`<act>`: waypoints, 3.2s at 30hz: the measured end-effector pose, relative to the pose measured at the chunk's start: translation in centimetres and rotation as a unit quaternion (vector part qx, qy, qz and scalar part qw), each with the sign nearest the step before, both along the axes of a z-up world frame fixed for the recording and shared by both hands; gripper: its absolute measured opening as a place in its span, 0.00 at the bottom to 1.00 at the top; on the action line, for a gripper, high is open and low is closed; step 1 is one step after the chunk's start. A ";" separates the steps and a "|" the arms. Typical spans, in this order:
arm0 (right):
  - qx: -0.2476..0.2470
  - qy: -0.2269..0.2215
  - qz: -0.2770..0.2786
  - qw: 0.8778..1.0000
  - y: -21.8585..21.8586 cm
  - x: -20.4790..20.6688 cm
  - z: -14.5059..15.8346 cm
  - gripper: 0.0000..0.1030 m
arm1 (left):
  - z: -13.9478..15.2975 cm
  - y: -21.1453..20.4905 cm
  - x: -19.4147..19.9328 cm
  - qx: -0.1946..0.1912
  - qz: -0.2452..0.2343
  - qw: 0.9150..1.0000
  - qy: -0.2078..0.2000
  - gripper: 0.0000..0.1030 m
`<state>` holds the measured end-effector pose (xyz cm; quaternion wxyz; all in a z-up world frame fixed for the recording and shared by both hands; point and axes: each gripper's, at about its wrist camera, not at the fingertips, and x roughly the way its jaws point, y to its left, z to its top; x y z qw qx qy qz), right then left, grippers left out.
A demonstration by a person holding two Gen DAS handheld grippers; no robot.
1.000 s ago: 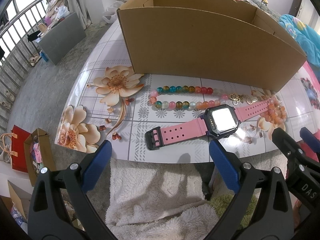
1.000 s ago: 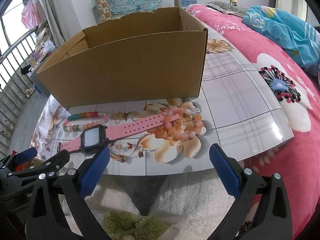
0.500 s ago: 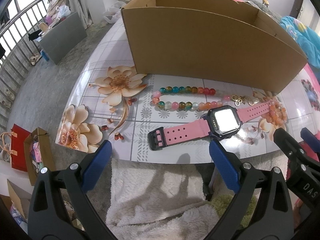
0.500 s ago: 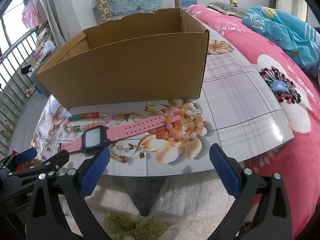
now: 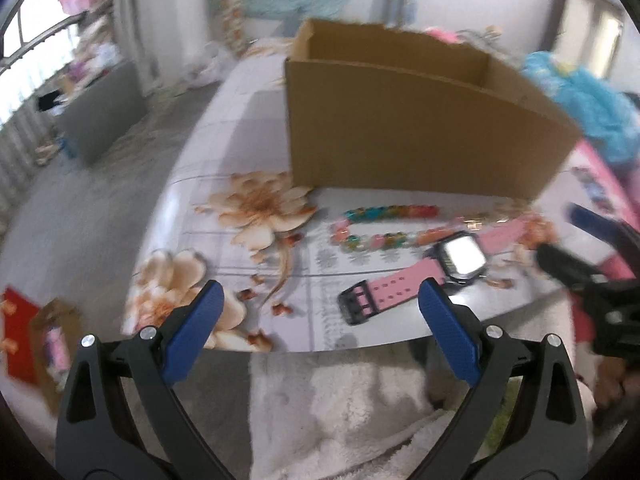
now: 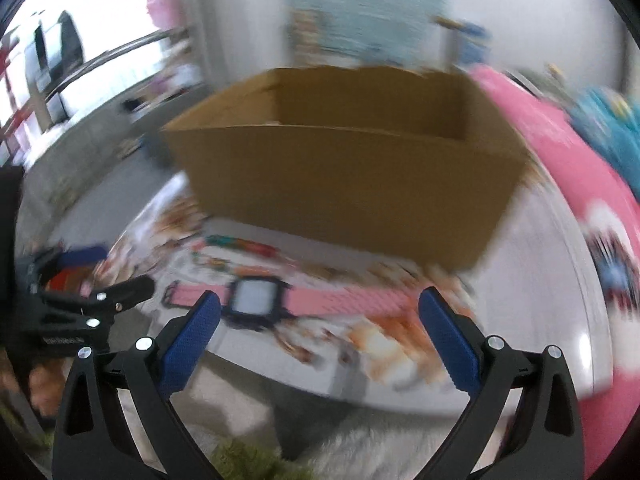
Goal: Organize jewelry
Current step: 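Grasp the pink-strap watch strap with the left gripper while the right gripper grasps the watch face, then carry the pink-strap watch with both grippers into the cardboard box and release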
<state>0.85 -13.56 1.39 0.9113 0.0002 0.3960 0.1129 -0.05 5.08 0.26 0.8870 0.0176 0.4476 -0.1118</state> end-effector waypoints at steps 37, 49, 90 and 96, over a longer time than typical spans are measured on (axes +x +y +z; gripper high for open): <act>0.111 0.220 0.261 0.933 1.4 8.4 -4.7 0.53 | -2.6 -8.1 0.2 0.143 -0.242 0.957 -0.072 0.27; -0.016 0.128 0.226 0.965 0.2 4.8 -3.1 0.49 | -2.6 -7.4 1.7 0.133 -0.245 0.958 -0.064 0.06; 0.073 0.308 0.055 0.947 -7.8 29.8 -0.6 0.14 | 4.9 -11.2 27.7 0.076 -0.152 0.982 0.087 0.24; 0.085 0.253 0.031 0.963 -9.3 29.1 0.3 0.34 | 6.3 -8.6 28.1 0.035 -0.121 0.990 0.056 0.39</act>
